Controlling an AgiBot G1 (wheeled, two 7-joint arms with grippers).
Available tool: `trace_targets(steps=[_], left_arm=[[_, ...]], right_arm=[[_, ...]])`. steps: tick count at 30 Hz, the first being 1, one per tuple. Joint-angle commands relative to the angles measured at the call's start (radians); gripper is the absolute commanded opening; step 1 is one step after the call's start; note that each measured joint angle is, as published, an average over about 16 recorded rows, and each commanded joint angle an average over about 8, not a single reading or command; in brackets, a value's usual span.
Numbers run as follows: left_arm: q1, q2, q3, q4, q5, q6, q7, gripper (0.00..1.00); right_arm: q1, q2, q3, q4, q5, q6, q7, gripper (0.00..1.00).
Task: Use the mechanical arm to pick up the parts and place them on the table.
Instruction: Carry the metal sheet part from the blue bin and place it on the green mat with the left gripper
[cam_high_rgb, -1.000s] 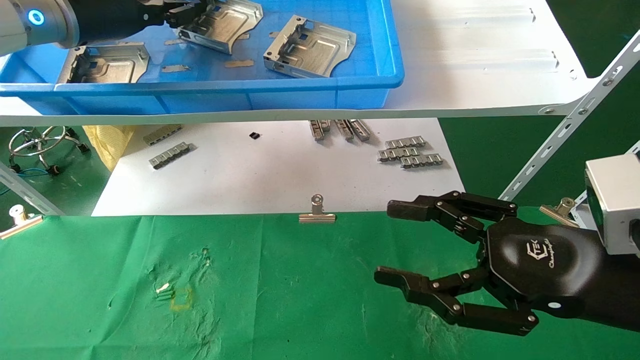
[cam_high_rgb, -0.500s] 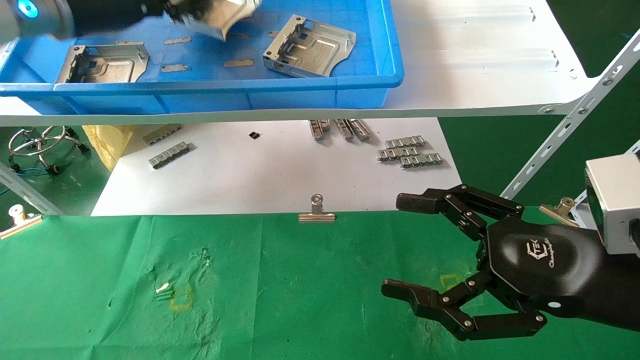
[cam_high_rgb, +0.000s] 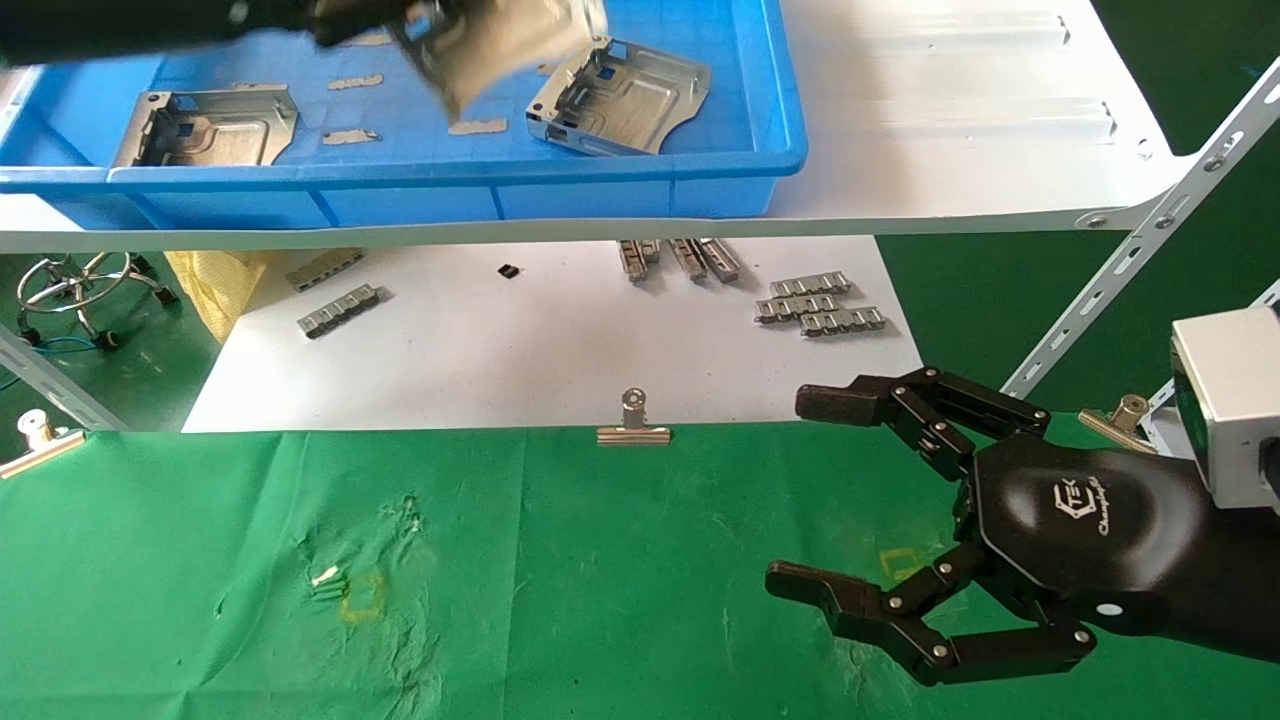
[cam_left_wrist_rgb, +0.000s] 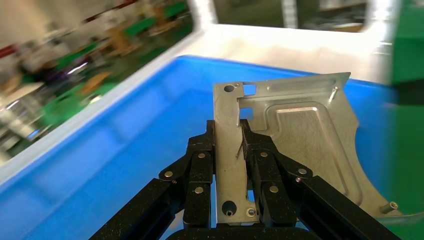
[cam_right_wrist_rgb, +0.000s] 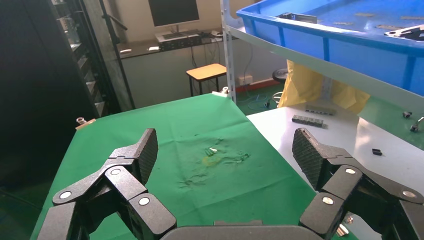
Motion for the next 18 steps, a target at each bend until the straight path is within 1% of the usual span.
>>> trace_targets(steps=[1, 5, 9, 12, 15, 18], left_arm=[[0.007, -0.022, -0.005, -0.005, -0.009, 0.102, 0.04, 0.0], [0.057, -0.064, -0.007, -0.06, -0.051, 0.194, 0.109, 0.0], [0.148, -0.125, 0.018, -0.196, -0.132, 0.211, 0.14, 0.0], [0.239, -0.195, 0.064, -0.34, -0.221, 0.212, 0.147, 0.0], [0.329, -0.273, 0.129, -0.471, -0.297, 0.207, 0.169, 0.0], [0.399, -0.329, 0.199, -0.532, -0.322, 0.196, 0.227, 0.0]], right_arm=[[0.0, 0.0, 0.0, 0.0, 0.0, 0.0, 0.0, 1.0], [0.0, 0.0, 0.0, 0.0, 0.0, 0.0, 0.0, 1.0], [0.0, 0.0, 0.0, 0.0, 0.0, 0.0, 0.0, 1.0], [0.0, 0.0, 0.0, 0.0, 0.0, 0.0, 0.0, 1.0], [0.0, 0.0, 0.0, 0.0, 0.0, 0.0, 0.0, 1.0], [0.0, 0.0, 0.0, 0.0, 0.0, 0.0, 0.0, 1.0]])
